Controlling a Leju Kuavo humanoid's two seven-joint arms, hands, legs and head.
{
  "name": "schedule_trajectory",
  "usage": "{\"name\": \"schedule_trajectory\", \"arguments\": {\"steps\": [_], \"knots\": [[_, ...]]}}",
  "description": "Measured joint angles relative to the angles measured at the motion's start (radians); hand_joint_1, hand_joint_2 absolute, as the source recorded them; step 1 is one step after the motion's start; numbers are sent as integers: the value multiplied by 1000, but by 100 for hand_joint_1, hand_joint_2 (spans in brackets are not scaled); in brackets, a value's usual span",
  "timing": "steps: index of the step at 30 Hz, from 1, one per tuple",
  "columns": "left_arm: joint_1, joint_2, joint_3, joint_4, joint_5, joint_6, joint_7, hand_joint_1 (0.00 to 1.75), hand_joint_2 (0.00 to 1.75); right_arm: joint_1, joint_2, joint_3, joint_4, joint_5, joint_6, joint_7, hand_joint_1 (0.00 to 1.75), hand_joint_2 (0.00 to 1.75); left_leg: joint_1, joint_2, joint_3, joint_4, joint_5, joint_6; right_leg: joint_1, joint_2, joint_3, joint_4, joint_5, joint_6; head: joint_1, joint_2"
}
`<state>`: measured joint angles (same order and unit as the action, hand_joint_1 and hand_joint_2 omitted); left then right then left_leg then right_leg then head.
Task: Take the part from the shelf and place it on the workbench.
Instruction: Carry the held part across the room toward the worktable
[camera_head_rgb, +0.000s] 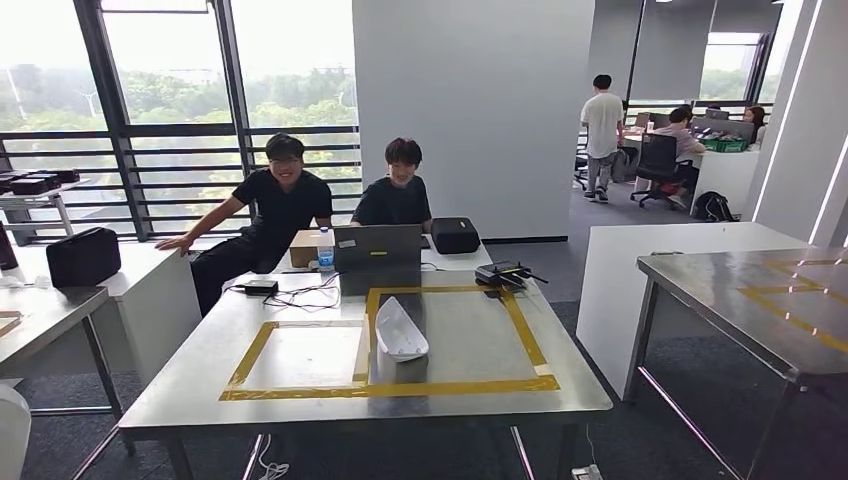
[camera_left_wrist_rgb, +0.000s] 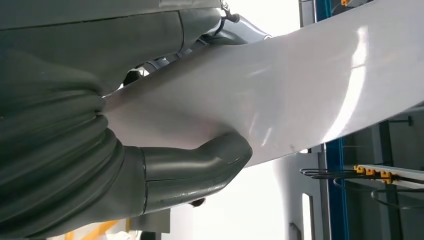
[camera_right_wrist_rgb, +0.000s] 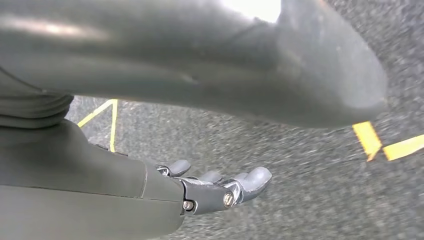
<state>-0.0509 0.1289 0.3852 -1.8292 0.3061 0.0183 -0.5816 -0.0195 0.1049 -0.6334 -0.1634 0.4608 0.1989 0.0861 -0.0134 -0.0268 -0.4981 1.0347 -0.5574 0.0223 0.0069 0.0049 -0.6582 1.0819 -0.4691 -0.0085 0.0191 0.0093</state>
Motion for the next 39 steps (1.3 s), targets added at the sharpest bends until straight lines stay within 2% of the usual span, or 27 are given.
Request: {"name": "schedule_trajectory", "arguments": {"steps": [1,3,5,7,9,10,11,12,13,14,15,16,17,19,20,22,24,25,26,27,28,30,31,32,35,37,39], "knots": [[0,-1,0,1,0,0,0,175,175,1,-1,0,0,0,0,0,0,0,1,-2,7,3,-6,-6,3,2,6,-20,16,-6,0,0],[-1,-1,-1,1,0,0,0,175,175,0,-1,0,0,0,0,-1,0,0,2,-5,20,9,-8,-20,3,1,25,-32,9,-19,-1,0],[-3,-1,-1,2,0,0,0,175,175,-2,-2,-1,0,0,0,-2,0,0,2,1,6,52,-3,-31,-3,-1,55,-45,4,-31,-1,0],[-7,0,-2,4,0,0,0,175,175,-3,-4,-1,0,-1,0,-3,0,0,7,10,-61,158,-21,-41,-9,-2,85,-55,-9,-35,-2,0],[-10,0,-3,8,0,0,0,175,175,-3,-4,-2,0,-2,-1,-3,0,0,17,14,-148,255,-71,-51,-15,-1,110,-59,-29,-33,-3,0],[-10,0,-3,11,0,0,0,175,175,-2,-4,-2,0,-2,-1,-2,0,0,21,16,-178,269,-92,-56,-19,-1,124,-59,-41,-30,-3,0],[-11,0,-3,13,0,0,0,175,175,-1,-4,-3,0,-3,-1,-1,0,0,25,18,-194,255,-94,-61,-24,-1,141,-59,-54,-26,-4,0],[-11,1,-3,16,-1,0,1,175,175,-1,-4,-3,0,-3,-1,0,0,0,29,20,-197,214,-70,-66,-29,0,159,-59,-68,-20,-4,0],[-12,2,-3,18,-1,0,1,175,175,0,-4,-4,0,-3,-1,0,0,0,33,24,-193,155,-13,-71,-33,0,175,-60,-83,-14,-4,0],[-13,4,-3,22,-1,0,1,175,175,-1,-4,-4,0,-3,-1,0,0,0,35,30,-190,92,56,-74,-36,0,189,-57,-97,-6,-5,0],[-15,5,-4,26,-1,0,1,175,175,-1,-4,-5,0,-2,-1,0,0,0,36,37,-186,45,112,-72,-37,0,201,-58,-112,3,-5,0],[-16,6,-4,29,-1,-1,2,175,175,-2,-4,-6,0,-2,0,-1,0,0,36,41,-184,17,149,-66,-36,-1,212,-62,-123,12,-6,0],[-18,7,-5,32,-1,-1,2,175,175,-3,-4,-6,0,-1,0,-2,0,0,36,44,-183,7,159,-57,-34,-3,222,-63,-127,22,-6,0],[-21,9,-6,33,-1,-1,1,175,175,-4,-4,-7,0,-1,0,-4,0,0,36,38,-167,7,149,-38,-34,-5,228,-50,-117,37,-4,0],[-23,10,-6,33,-1,-1,0,175,175,-5,-4,-7,0,0,0,-6,0,0,36,35,-155,5,143,-28,-34,-5,213,-14,-107,40,-3,0],[-25,11,-7,33,-1,-1,-1,175,175,-7,-4,-7,0,0,1,-7,0,0,33,33,-132,3,126,-14,-33,-4,139,104,-115,38,1,0],[-26,11,-9,35,-1,-1,0,175,175,-7,-3,-7,0,0,2,-7,0,0,26,31,-111,3,104,-4,-27,-4,44,209,-182,34,2,0],[-26,11,-10,36,-1,-1,0,175,175,-5,-3,-7,0,0,2,-7,0,0,22,28,-98,3,91,-1,-23,-4,11,227,-219,31,2,0],[-26,11,-11,37,-1,-1,0,175,175,-3,-3,-7,0,0,2,-7,0,0,18,26,-82,3,79,0,-18,-4,-9,218,-238,26,3,0],[-26,11,-12,37,-1,-1,0,175,175,-2,-3,-7,0,0,1,-7,0,0,14,24,-66,3,66,1,-13,-3,-16,183,-227,19,4,0],[-26,11,-13,37,-1,-1,0,175,175,-1,-3,-7,0,0,1,-7,0,0,10,23,-52,2,53,2,-7,-3,-13,127,-181,10,4,0],[-28,10,-16,41,-1,-1,0,175,175,2,-5,-7,0,0,2,-6,0,0,2,19,-27,6,28,1,8,4,-2,22,-57,-12,4,0],[-29,9,-18,43,-1,-1,0,175,175,3,-5,-7,0,0,2,-6,0,0,1,16,-22,6,16,-2,13,8,3,-10,-12,-18,3,0],[-30,9,-20,46,-1,-1,1,175,175,4,-6,-7,0,0,2,-7,0,0,0,12,-13,12,10,-6,16,12,7,-23,7,-22,3,0],[-33,14,-22,48,-1,-1,0,175,175,0,-5,-8,0,0,2,-10,0,0,1,9,-11,49,9,-22,9,11,46,-40,6,-33,2,0],[-35,17,-23,49,-1,-2,-2,175,175,-3,-5,-8,0,2,1,-12,0,0,5,12,-66,137,2,-31,3,10,71,-47,-4,-40,1,0],[-37,18,-23,52,-2,-3,-3,175,175,-4,-5,-8,0,5,1,-12,0,0,11,14,-149,248,-42,-42,-3,10,93,-50,-22,-41,-1,0]]}}
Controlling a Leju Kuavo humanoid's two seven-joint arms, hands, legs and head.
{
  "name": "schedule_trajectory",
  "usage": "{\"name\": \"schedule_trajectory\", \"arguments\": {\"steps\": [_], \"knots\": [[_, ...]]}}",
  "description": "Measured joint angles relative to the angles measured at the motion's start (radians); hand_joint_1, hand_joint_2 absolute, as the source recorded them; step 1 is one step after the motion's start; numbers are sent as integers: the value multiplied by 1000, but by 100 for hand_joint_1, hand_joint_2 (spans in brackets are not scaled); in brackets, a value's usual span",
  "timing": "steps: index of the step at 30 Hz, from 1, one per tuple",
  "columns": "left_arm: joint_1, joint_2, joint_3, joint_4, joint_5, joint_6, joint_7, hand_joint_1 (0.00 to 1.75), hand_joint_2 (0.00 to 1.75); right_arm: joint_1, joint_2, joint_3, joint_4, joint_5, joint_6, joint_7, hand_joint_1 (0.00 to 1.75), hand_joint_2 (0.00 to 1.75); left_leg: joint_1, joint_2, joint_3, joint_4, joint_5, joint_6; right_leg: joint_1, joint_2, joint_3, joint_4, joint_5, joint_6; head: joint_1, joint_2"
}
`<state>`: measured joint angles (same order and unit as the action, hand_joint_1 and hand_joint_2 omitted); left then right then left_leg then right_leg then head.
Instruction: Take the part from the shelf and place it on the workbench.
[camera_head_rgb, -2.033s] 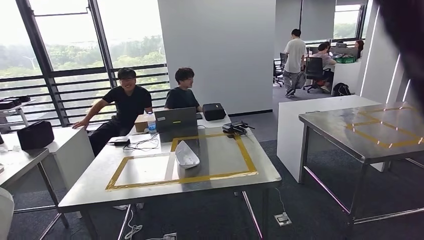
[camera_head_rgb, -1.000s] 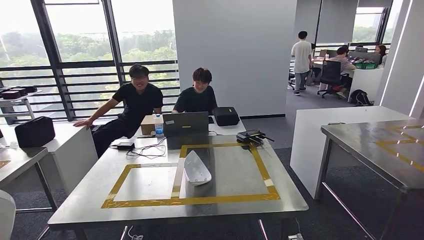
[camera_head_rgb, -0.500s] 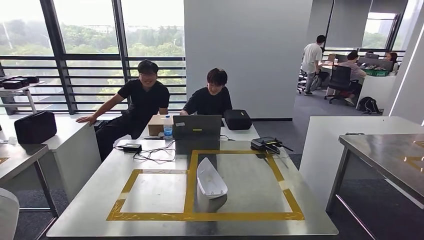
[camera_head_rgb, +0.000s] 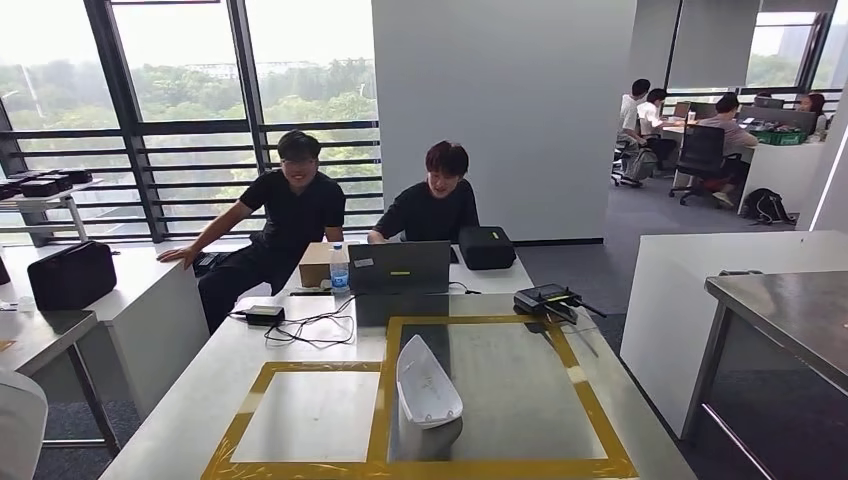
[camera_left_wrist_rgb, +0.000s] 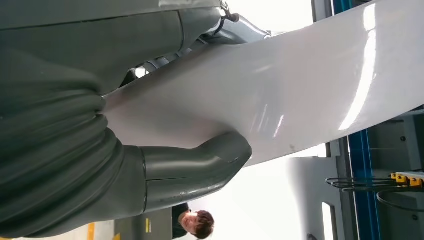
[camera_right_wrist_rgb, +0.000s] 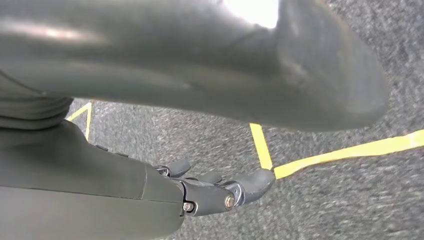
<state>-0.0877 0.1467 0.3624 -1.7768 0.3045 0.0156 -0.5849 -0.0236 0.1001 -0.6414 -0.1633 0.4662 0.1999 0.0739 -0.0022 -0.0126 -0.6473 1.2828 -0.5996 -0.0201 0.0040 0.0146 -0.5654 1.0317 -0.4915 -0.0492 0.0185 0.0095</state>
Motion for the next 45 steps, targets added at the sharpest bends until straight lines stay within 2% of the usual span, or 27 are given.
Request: {"name": "schedule_trajectory", "arguments": {"steps": [2,3,4,6,7,8,10,12,14,15,17,18,19,21,23,26,27,29,30,32,33,34,36,38,41,43,45], "knots": [[0,-1,0,3,-3,0,-1,175,175,2,1,0,0,3,0,1,0,0,8,3,-55,30,-43,-11,-7,1,27,-1,-23,5,-1,0],[0,-1,0,4,-5,0,-2,175,175,3,1,0,0,3,0,2,0,0,11,4,-62,2,-35,-15,-11,3,44,-1,-36,9,-1,0],[-1,-1,0,4,-8,0,-2,175,175,4,2,0,0,3,0,2,0,0,15,6,-58,-49,0,-19,-15,4,61,-1,-50,15,-1,0],[-2,-2,-1,7,-12,0,-3,175,175,3,3,0,0,3,0,4,0,0,20,12,-44,-166,119,-21,-18,6,85,1,-77,28,-2,0],[-1,-2,-1,9,-14,0,-3,175,175,2,3,0,0,3,0,5,0,0,21,15,-39,-203,161,-18,-18,6,92,-2,-91,36,-3,0],[-1,-3,-2,10,-15,0,-3,175,175,1,3,0,0,3,-1,6,0,0,21,16,-36,-224,184,-12,-17,6,100,-1,-98,46,-3,0],[-2,-3,-3,10,-16,0,-2,175,175,-1,4,-1,0,3,-1,6,0,0,21,15,-23,-230,178,5,-16,4,112,1,-100,61,-2,0],[-5,-3,-4,8,-16,0,-3,175,175,-2,3,-1,0,3,-1,5,0,0,22,13,1,-234,169,20,-17,0,91,57,-90,68,0,0],[-5,-4,-5,8,-16,0,-3,175,175,-5,4,-1,0,3,-1,5,0,0,19,14,25,-236,150,30,-16,-4,14,176,-113,71,1,0],[-6,-4,-6,8,-16,0,-3,175,175,-5,5,-1,0,3,-1,5,0,0,17,14,35,-236,139,33,-15,-5,-33,231,-143,71,2,0],[-5,-5,-6,10,-16,0,-3,175,175,-3,6,-1,0,3,-1,5,0,0,11,13,60,-236,116,38,-11,-6,-99,275,-193,68,3,0],[-5,-5,-6,11,-16,0,-3,175,175,-2,6,-1,0,3,-2,5,0,0,7,12,76,-236,104,39,-8,-6,-111,254,-190,64,4,0],[-5,-5,-7,11,-16,0,-3,175,175,-1,6,-1,0,3,-2,5,0,0,2,11,92,-236,92,40,-4,-6,-111,206,-157,55,4,0],[-6,-5,-8,15,-17,-1,-3,175,175,2,5,-1,0,3,-2,4,0,0,-4,11,119,-237,68,40,11,-4,-99,92,-38,29,4,0],[-8,-6,-12,20,-17,-2,-3,175,175,5,5,-1,0,3,-4,4,0,0,-4,6,135,-238,53,32,21,1,-88,29,38,11,4,0],[-10,-6,-16,25,-18,-6,-3,175,175,4,7,-2,0,2,-5,4,0,0,-1,1,149,-220,54,16,21,3,-56,0,43,5,4,0],[-12,-5,-17,26,-19,-6,-4,175,175,3,7,-2,0,2,-6,4,0,0,-1,1,139,-193,55,11,18,3,-40,-6,37,0,4,0],[-17,-4,-19,29,-20,-7,-4,175,175,0,7,-4,0,1,-7,4,0,0,2,3,80,-94,36,2,13,2,-12,-12,22,-7,2,0],[-19,-4,-20,31,-21,-7,-4,175,175,-1,7,-5,0,0,-8,4,0,0,5,3,39,-39,12,-2,12,2,-2,-13,14,-9,2,0],[-18,-4,-23,36,-21,-7,-3,175,175,0,8,-7,0,0,-8,4,0,0,11,4,-28,22,-29,-13,9,3,18,-13,-6,-7,1,0],[-18,-4,-24,38,-21,-7,-3,175,175,2,8,-8,0,0,-8,4,0,0,14,5,-41,10,-25,-18,7,4,30,-12,-16,-4,1,0],[-18,-4,-24,39,-21,-7,-3,175,175,3,9,-8,0,0,-8,4,0,0,16,6,-39,-30,3,-22,3,4,44,-12,-27,0,0,0],[-18,-4,-24,41,-21,-7,-4,175,175,4,10,-9,0,0,-9,4,0,0,21,8,-14,-154,102,-26,-2,6,69,-8,-51,12,0,0],[-18,-4,-25,44,-21,-7,-3,175,175,2,9,-11,0,0,-9,4,0,0,21,10,3,-226,152,-14,-3,7,80,-9,-72,27,-1,0],[-18,-5,-27,43,-21,-7,-3,175,175,0,9,-15,0,0,-10,4,0,0,21,8,23,-236,147,14,0,6,93,0,-77,48,0,0],[-21,-5,-28,42,-23,-7,-4,175,175,-2,9,-16,0,-2,-11,4,0,0,23,8,45,-241,137,28,-2,2,62,71,-83,56,2,0],[-25,-5,-31,43,-30,-7,-3,175,175,-5,10,-16,0,-5,-11,4,0,0,21,11,61,-242,123,35,-4,-2,-21,195,-118,64,3,0]]}}
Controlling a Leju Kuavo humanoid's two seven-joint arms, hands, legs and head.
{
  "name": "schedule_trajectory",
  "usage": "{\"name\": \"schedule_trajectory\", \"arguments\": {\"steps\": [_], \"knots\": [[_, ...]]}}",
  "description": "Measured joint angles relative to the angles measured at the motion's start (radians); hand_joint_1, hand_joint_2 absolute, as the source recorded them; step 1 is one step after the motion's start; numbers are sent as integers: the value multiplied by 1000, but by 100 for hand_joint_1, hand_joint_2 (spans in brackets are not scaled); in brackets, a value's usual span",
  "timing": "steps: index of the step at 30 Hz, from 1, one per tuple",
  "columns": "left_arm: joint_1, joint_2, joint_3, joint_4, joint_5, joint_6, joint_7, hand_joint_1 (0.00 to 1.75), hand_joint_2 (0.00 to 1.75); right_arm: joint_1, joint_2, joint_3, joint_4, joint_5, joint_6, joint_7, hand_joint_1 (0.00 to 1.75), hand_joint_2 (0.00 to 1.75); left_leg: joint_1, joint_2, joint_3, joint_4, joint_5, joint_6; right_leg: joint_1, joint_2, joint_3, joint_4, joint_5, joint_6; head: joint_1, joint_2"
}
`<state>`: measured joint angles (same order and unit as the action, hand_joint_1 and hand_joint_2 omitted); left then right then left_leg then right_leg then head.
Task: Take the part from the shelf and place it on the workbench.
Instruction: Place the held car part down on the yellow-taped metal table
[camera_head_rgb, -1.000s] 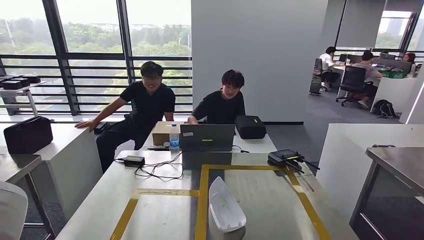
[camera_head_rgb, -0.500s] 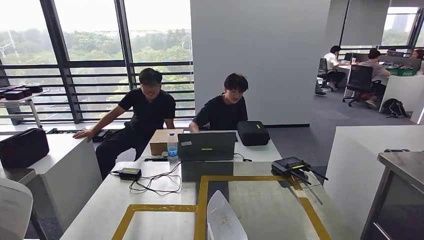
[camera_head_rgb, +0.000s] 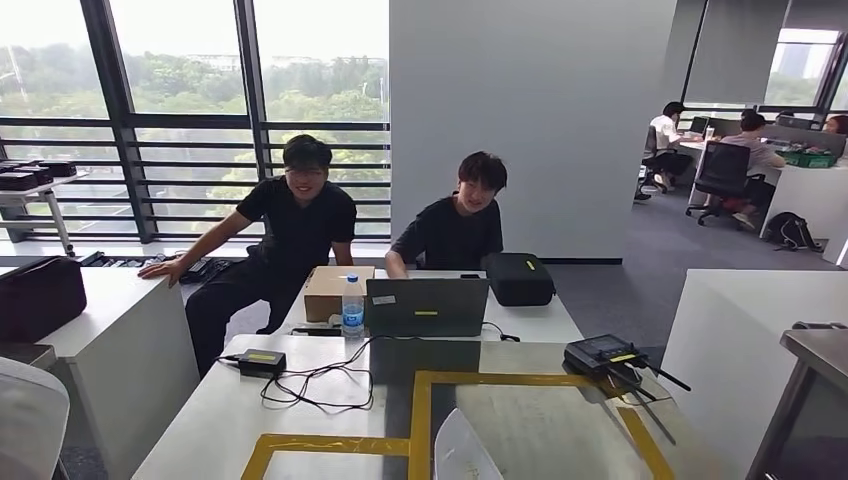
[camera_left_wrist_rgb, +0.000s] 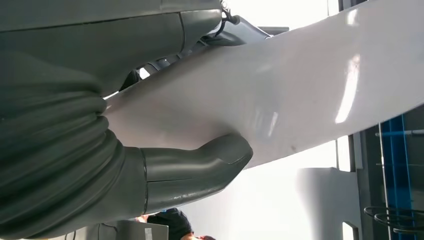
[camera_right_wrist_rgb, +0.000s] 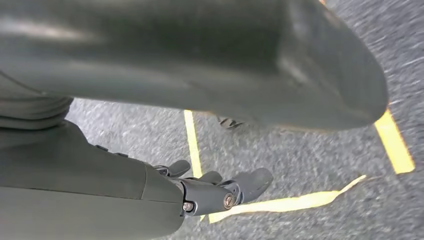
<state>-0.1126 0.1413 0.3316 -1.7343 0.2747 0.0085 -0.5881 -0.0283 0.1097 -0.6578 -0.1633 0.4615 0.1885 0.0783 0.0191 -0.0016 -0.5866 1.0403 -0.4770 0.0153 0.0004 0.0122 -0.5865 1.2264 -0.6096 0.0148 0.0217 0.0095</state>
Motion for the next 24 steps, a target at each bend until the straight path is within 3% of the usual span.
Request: {"name": "schedule_trajectory", "arguments": {"steps": [2,3,4,6,8,11,12,14,16,17,18,19,21,23,24], "knots": [[-4,-1,-6,5,-8,0,3,175,175,2,0,0,0,-2,-1,0,0,0,-2,1,16,0,-15,2,-1,-1,-78,80,-46,4,1,0],[-8,-2,-10,9,-13,0,7,175,175,4,0,-1,0,-3,-2,0,0,0,-3,0,27,0,-23,1,0,-1,-99,78,-47,3,2,0],[-14,-2,-14,15,-19,-2,15,175,175,6,0,-1,0,-3,-2,0,0,0,-4,0,39,0,-31,0,0,-1,-102,43,-24,0,2,0],[-39,2,-27,43,-35,-16,47,175,175,7,0,-2,0,-4,-3,-1,0,0,-5,-1,58,0,-46,-2,4,-3,-80,-82,79,-14,3,0],[-102,13,-54,119,-84,-41,107,175,175,8,-1,-2,0,-1,-4,0,0,0,-7,-9,67,1,-59,-10,12,-8,-66,-164,141,-27,3,0],[-331,17,-159,400,-359,-9,203,175,175,2,-2,-2,0,13,-3,7,0,0,-4,-29,69,19,-58,-29,17,-12,-55,-187,162,-43,1,0],[-429,4,-211,531,-482,40,213,175,175,-4,-2,-2,0,20,-1,11,0,0,-3,-28,63,33,-63,-33,15,-16,-47,-192,169,-49,0,0],[-587,-39,-321,780,-670,168,209,175,175,-19,-4,-2,0,33,2,21,0,0,-5,-13,28,96,-103,-36,14,-23,-35,-195,174,-57,0,0],[-674,-94,-415,965,-769,246,217,175,175,-25,-7,-1,0,45,6,24,0,0,-6,-5,-34,216,-157,-39,12,-19,-34,-196,174,-61,-1,0],[-697,-121,-452,1036,-802,258,223,175,175,-25,-8,-1,0,49,8,24,0,0,-5,-4,-62,262,-170,-42,10,-14,-34,-196,174,-61,-1,0],[-712,-145,-485,1093,-830,261,229,175,175,-24,-8,-1,0,51,8,23,0,0,-5,-4,-77,278,-164,-43,7,-8,-33,-195,172,-60,-2,0],[-724,-166,-517,1142,-860,264,234,175,175,-20,-9,-1,0,52,8,22,0,0,-4,-4,-78,258,-138,-44,5,-2,-33,-193,171,-58,-2,0],[-743,-203,-578,1213,-929,275,243,175,175,-11,-9,-1,0,52,7,20,0,0,-3,-5,-45,139,-51,-43,-2,8,-31,-189,165,-49,-2,0],[-760,-236,-644,1270,-1004,283,251,175,175,-7,-9,-1,0,53,6,26,0,0,-7,-4,-19,36,-16,-37,-5,15,-33,-183,161,-35,-3,0],[-762,-249,-676,1292,-1031,283,254,175,175,-6,-9,-1,0,53,5,30,0,0,-8,-4,-16,18,-15,-32,-4,16,-35,-180,159,-30,-3,0]]}}
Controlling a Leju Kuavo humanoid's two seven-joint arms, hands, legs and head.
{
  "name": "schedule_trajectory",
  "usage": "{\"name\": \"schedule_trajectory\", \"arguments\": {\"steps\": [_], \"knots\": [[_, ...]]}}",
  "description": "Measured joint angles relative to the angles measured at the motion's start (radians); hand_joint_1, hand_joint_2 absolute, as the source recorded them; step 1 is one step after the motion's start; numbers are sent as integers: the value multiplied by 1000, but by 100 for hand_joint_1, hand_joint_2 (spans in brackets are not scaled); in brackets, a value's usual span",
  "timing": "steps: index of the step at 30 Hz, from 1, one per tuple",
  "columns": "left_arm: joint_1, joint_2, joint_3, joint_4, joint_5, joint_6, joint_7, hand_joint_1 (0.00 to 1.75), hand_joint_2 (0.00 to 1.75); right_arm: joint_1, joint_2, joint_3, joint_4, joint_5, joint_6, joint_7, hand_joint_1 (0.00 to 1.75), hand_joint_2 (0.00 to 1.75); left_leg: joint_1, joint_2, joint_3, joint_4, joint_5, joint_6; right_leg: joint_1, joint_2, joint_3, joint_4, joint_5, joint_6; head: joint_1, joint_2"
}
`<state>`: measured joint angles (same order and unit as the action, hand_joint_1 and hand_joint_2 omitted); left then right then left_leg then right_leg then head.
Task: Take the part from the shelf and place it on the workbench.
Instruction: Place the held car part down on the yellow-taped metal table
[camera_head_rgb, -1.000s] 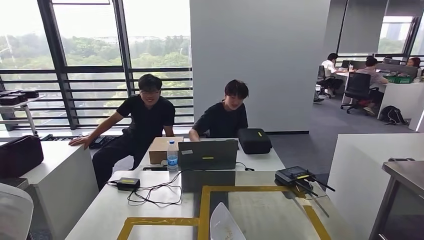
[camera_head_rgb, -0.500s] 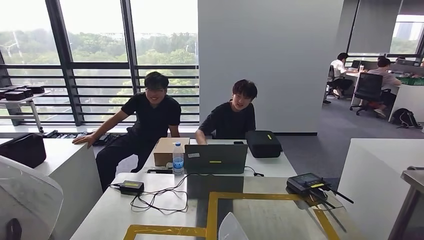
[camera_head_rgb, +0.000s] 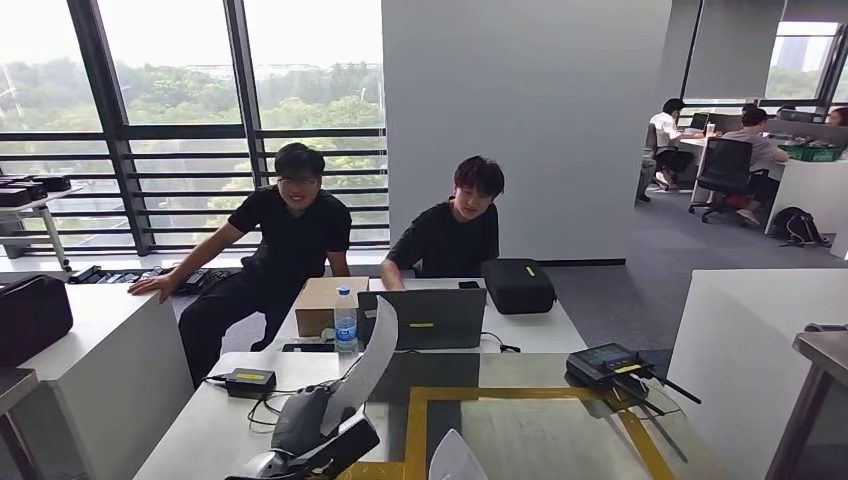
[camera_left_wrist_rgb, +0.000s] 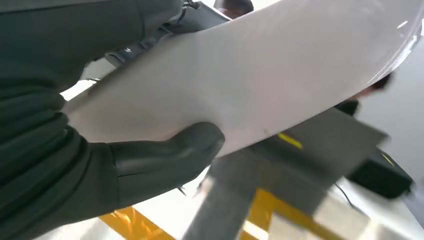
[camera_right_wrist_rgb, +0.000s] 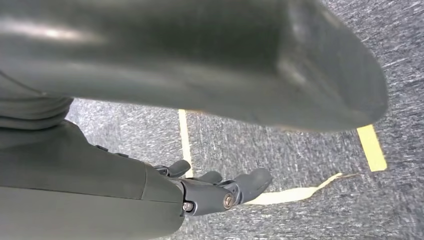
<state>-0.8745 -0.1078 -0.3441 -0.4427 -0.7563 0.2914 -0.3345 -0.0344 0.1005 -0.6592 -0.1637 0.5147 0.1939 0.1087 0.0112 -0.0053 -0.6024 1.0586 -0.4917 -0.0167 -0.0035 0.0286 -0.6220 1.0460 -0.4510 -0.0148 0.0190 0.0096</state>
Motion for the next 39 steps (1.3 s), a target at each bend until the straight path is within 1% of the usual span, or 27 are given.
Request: {"name": "schedule_trajectory", "arguments": {"steps": [1,2,4,5,7,9,13,15,17,20,24,28,30,32,33,34,35,36,37,38,39], "knots": [[-1,-12,-28,19,-18,-1,1,175,175,0,0,0,0,0,0,5,0,0,-1,1,0,-8,-1,3,1,1,-2,1,0,0,0,0],[1,-22,-50,34,-28,-4,-2,175,175,1,0,0,0,1,0,8,0,0,-1,1,3,-7,10,6,2,1,-3,1,0,-3,1,0],[1,-34,-79,56,-35,-11,-15,175,175,3,0,0,0,5,2,8,0,0,-2,0,2,-8,15,6,3,1,-1,-3,2,-12,2,0],[0,-38,-91,65,-38,-15,-22,175,175,4,0,0,0,7,4,6,0,0,-3,-1,2,-8,15,9,3,0,1,-6,2,-12,3,0],[0,-43,-111,79,-49,-19,-31,87,175,4,0,0,0,9,6,-1,0,0,-3,-4,2,-8,13,13,3,-3,6,-12,2,-8,3,0],[0,-46,-130,89,-60,-19,-31,0,175,3,0,0,0,10,8,-9,0,0,-3,-6,3,-8,12,16,3,-4,8,-15,2,0,4,0],[0,-47,-153,104,-77,-12,6,0,0,3,-1,0,0,16,12,-34,0,0,-4,-6,3,-8,11,18,2,-6,10,-18,1,15,4,0],[0,-46,-159,110,-80,-11,42,0,0,3,-1,0,0,20,12,-43,0,0,-4,-6,3,-9,11,18,2,-6,10,-18,1,18,4,0],[0,-45,-159,115,-78,-2,72,0,0,3,-1,0,0,23,11,-43,0,0,-4,-6,4,-10,11,18,3,-6,10,-18,1,19,4,0],[-2,-41,-158,117,-59,39,90,0,0,3,-1,0,0,24,6,-31,0,0,-5,-6,6,-12,11,18,2,-6,10,-18,1,19,4,0],[-13,-37,-149,109,-40,120,70,0,0,3,-1,-3,0,19,-1,-11,0,0,-7,-7,6,-12,11,18,-1,-7,10,-18,1,20,4,0],[-37,-37,-130,69,-29,184,30,0,0,3,0,-7,0,17,-6,2,0,0,-9,-7,6,-12,11,19,-3,-7,10,-18,1,22,4,0],[-49,-37,-123,40,-29,202,20,0,0,3,1,-9,0,16,-6,1,0,0,-12,-8,6,-12,11,24,-6,-7,10,-19,2,27,4,0],[-58,-38,-118,4,-33,213,15,0,0,3,2,-12,0,16,-6,-3,0,0,-8,-6,10,-21,20,32,-5,-7,10,-18,2,33,4,0],[-61,-39,-116,-19,-39,220,13,0,0,3,2,-14,0,15,-7,-7,0,0,-5,-4,12,-28,27,37,-5,-9,4,-5,-10,36,4,0],[-62,-40,-115,-46,-47,226,14,0,0,3,3,-16,0,15,-7,-11,0,0,0,-2,14,-36,34,42,-5,-11,-10,28,-34,40,5,0],[-63,-41,-115,-76,-58,229,16,0,0,3,3,-19,0,14,-8,-15,0,0,2,0,15,-40,37,45,-8,-14,-32,81,-67,43,5,0],[-61,-41,-114,-107,-69,231,21,0,0,3,4,-21,0,14,-9,-18,0,0,2,2,14,-41,39,46,-11,-15,-60,147,-102,47,6,0],[-58,-40,-114,-137,-79,231,25,0,0,3,4,-24,0,13,-10,-19,0,0,3,3,12,-41,39,46,-15,-16,-86,209,-127,52,6,0],[-53,-39,-114,-167,-86,230,28,0,0,3,4,-26,0,12,-10,-20,0,0,4,4,11,-39,39,44,-19,-17,-101,247,-135,56,6,0],[-48,-38,-114,-195,-93,229,33,0,0,3,4,-28,0,12,-10,-20,0,0,7,4,9,-37,40,41,-24,-18,-98,248,-124,61,6,0]]}}
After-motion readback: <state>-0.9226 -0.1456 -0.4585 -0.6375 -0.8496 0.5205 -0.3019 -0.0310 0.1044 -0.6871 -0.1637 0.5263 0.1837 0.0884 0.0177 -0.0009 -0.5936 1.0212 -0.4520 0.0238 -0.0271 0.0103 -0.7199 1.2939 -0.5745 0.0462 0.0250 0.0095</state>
